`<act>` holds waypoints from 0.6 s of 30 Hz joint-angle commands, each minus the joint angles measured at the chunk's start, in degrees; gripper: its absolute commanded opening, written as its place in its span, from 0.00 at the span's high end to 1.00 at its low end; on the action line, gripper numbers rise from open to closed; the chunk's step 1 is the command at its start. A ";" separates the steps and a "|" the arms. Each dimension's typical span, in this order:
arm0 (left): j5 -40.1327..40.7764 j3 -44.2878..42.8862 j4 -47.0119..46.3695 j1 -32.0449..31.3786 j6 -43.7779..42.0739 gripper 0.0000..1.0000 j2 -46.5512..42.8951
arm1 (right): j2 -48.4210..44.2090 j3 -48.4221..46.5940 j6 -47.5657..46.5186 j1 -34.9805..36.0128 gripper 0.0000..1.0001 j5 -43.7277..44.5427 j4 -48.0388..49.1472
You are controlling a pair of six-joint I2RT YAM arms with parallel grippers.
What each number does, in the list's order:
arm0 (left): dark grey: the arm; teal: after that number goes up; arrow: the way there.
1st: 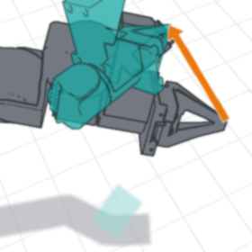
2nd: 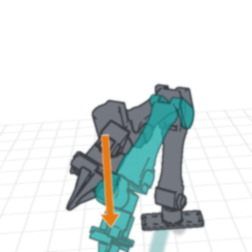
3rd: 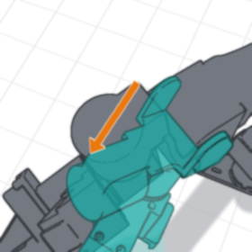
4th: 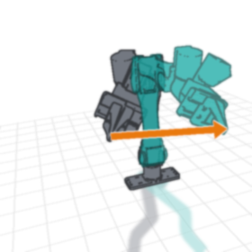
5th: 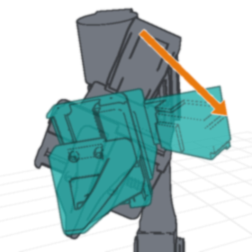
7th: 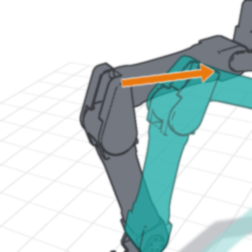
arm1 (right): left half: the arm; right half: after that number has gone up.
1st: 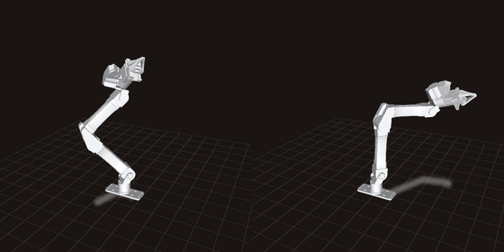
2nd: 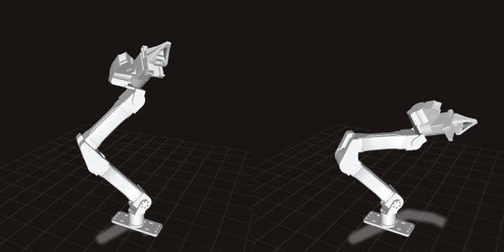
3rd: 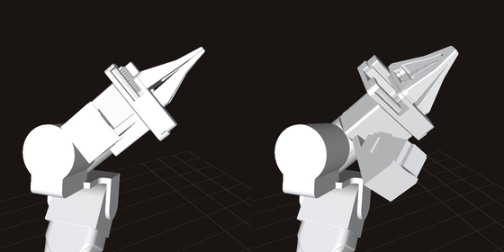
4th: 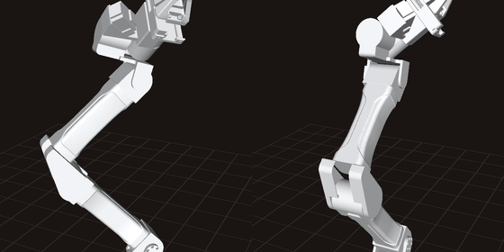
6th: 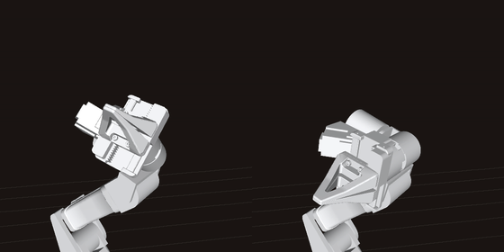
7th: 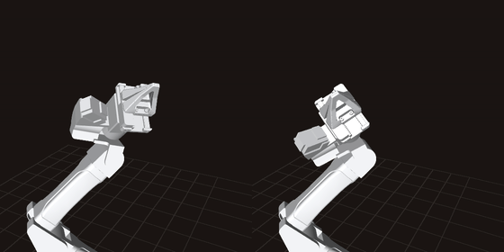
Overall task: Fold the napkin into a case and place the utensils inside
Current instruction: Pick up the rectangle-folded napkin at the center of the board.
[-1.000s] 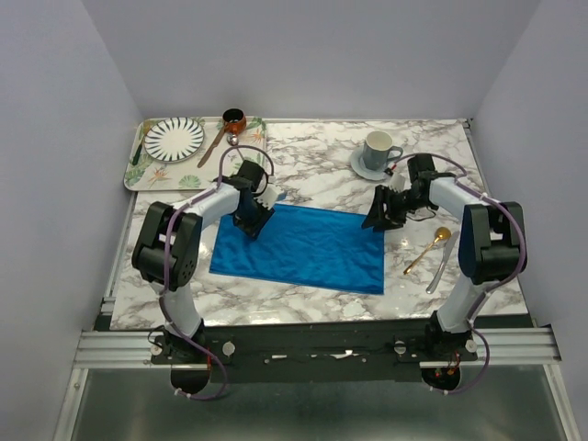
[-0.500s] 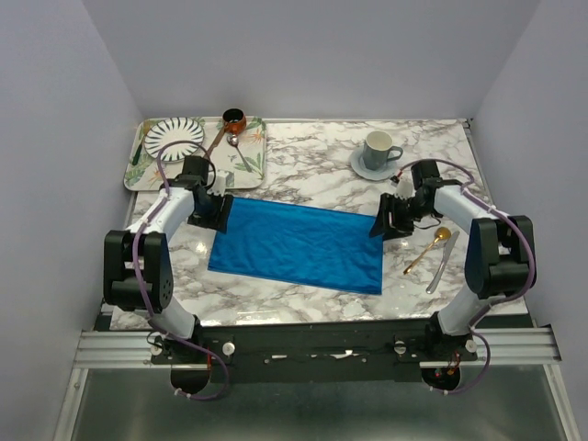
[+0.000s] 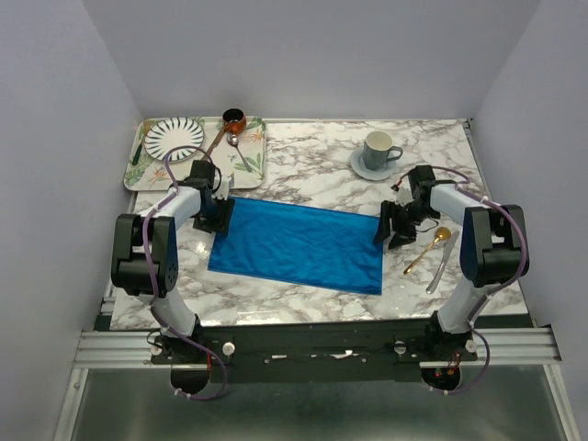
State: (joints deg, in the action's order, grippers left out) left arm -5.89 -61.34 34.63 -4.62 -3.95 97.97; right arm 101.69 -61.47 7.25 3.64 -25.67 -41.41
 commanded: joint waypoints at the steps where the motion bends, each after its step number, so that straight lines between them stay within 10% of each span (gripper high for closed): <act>1: 2.28 0.17 -2.20 -0.04 0.43 0.37 0.81 | 2.72 -0.84 -0.13 -0.21 0.38 0.89 -0.96; 18: -2.63 0.08 -2.55 -1.44 0.25 0.57 5.91 | 5.10 -0.84 -0.04 -0.21 0.43 -1.84 -0.52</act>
State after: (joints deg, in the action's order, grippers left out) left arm -5.26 -61.91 32.05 -5.10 -3.79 100.16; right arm 104.09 -62.46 7.51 3.29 -28.38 -42.17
